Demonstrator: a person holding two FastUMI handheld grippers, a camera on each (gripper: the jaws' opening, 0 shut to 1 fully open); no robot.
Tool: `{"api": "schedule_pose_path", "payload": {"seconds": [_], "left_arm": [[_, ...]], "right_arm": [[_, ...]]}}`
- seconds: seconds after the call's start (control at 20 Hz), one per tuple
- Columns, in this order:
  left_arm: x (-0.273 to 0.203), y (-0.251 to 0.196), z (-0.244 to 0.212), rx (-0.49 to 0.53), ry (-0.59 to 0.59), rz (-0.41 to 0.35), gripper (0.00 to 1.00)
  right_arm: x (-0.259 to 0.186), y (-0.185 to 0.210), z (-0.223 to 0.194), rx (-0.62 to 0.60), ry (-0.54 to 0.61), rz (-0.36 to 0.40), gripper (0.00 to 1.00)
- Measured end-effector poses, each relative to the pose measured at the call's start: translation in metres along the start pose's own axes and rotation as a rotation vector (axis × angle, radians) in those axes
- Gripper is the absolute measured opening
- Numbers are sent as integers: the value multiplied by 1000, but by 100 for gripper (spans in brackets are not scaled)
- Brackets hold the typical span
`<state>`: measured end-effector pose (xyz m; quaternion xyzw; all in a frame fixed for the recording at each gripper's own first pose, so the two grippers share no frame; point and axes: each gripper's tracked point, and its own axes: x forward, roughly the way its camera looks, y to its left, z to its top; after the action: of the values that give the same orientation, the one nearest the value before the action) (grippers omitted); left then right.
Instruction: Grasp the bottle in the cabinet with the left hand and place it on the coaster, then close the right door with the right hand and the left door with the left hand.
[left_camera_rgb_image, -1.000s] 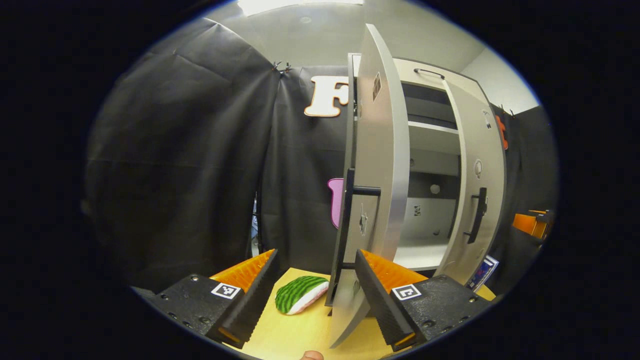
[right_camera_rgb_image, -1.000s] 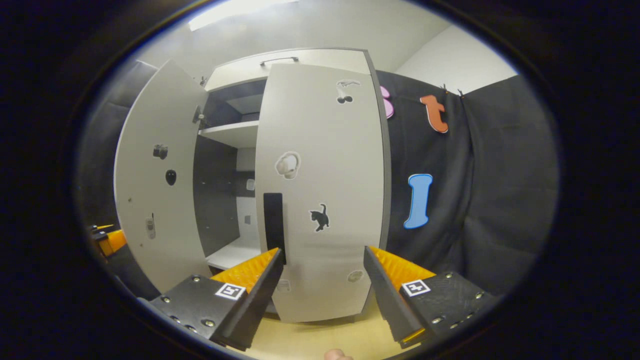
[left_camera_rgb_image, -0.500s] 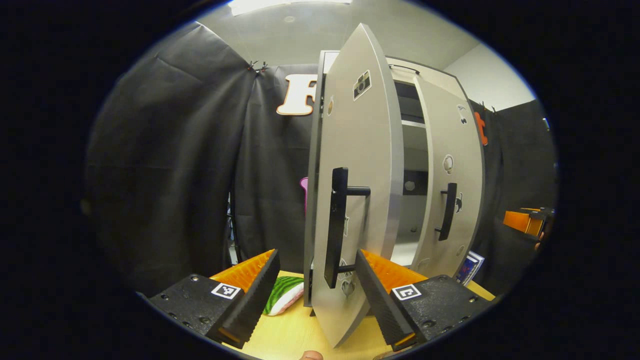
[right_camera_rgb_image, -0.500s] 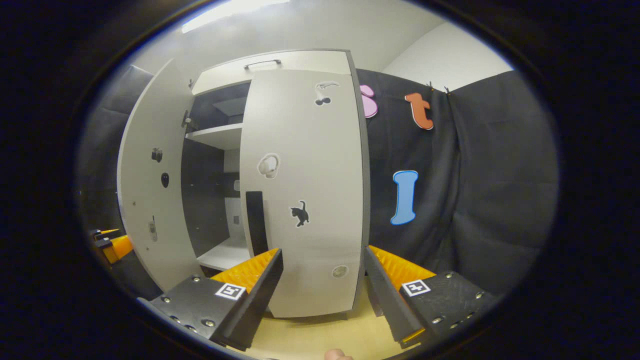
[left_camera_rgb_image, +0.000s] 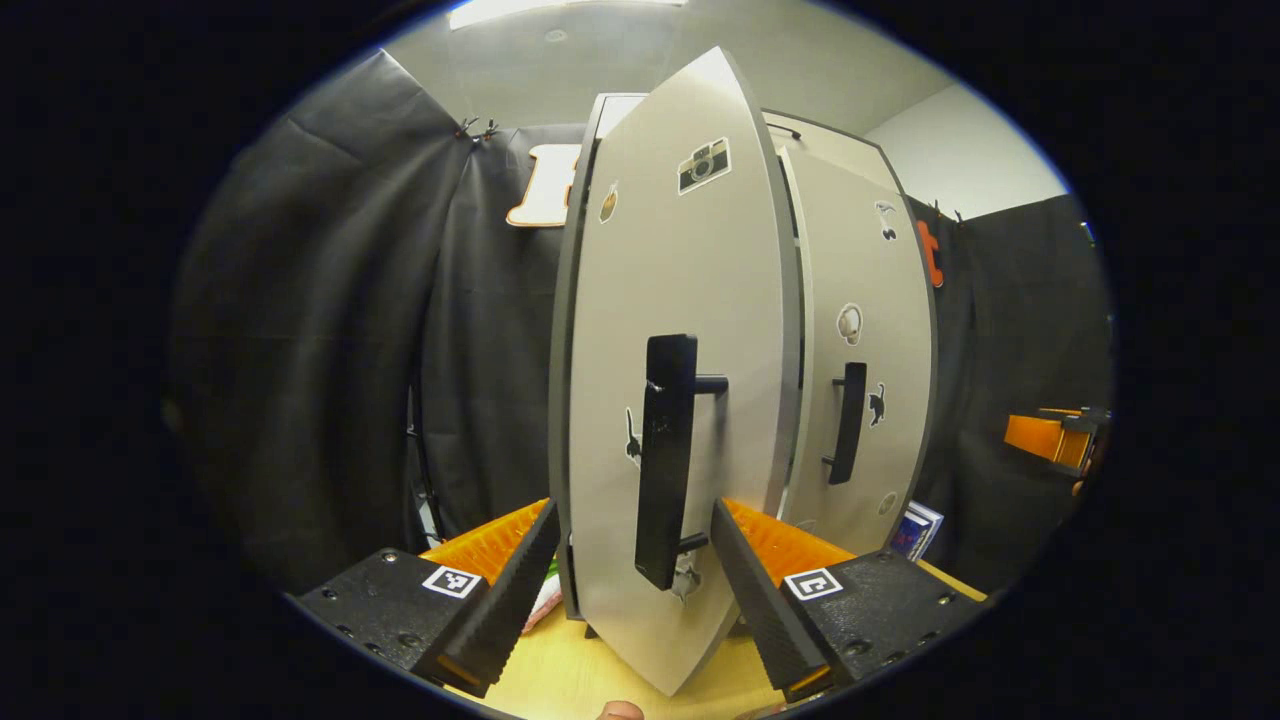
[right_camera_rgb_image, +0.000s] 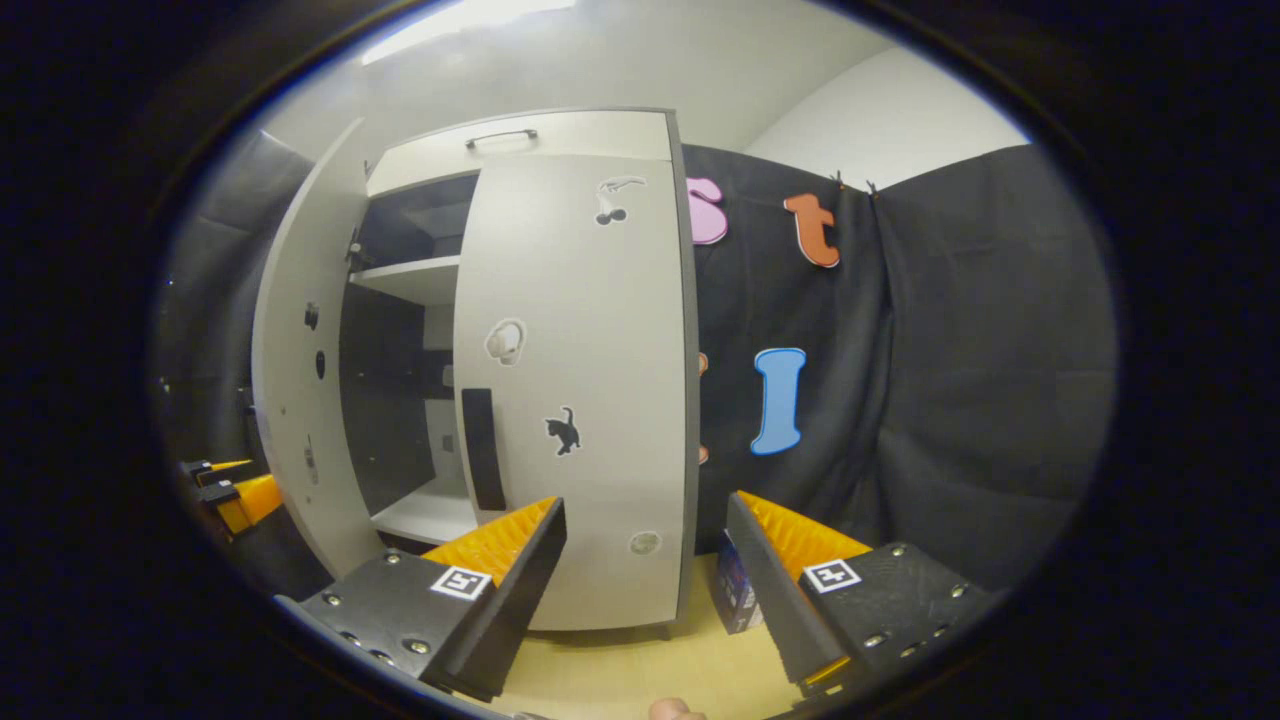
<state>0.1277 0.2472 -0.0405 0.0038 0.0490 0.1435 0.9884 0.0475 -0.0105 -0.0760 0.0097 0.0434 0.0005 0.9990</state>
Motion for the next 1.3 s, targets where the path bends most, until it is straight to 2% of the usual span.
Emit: {"api": "schedule_pose_path", "payload": {"seconds": [0.1,0.15,0.2,0.3,0.35,0.4,0.5,0.55,0.6,0.7,0.75,1.25,1.3], "left_arm": [[6,-10,-4,-14,6,-26,89],[9,-19,-3,-24,4,-52,89],[11,-31,-1,-36,-3,-89,95],[19,-56,-1,-44,-6,-150,95],[23,-64,-5,-32,4,-162,95],[27,-72,-7,-15,9,-171,90],[28,-85,-6,15,9,-197,95],[26,-90,-6,24,9,-210,95],[25,-96,-4,27,9,-221,90],[25,-109,1,16,2,-239,90],[25,-113,4,7,-3,-246,95],[-1,-109,20,-21,-20,-221,95],[-4,-109,20,-22,-20,-218,95]], "right_arm": [[-3,-7,1,-1,-3,-14,98],[-4,-11,3,-2,-5,-23,98],[-5,-15,3,-3,-6,-31,98],[-6,-21,2,-1,-4,-43,98],[-6,-24,3,0,-4,-48,98],[-8,-27,4,0,-5,-53,98],[-10,-33,2,-1,-7,-63,98],[-12,-36,1,-1,-5,-67,98],[-13,-38,0,0,-3,-70,98],[-15,-42,-2,5,0,-76,98],[-15,-44,-3,7,1,-77,98],[-19,-51,-3,9,-5,-63,98],[-19,-51,-4,8,-5,-59,94]]}}
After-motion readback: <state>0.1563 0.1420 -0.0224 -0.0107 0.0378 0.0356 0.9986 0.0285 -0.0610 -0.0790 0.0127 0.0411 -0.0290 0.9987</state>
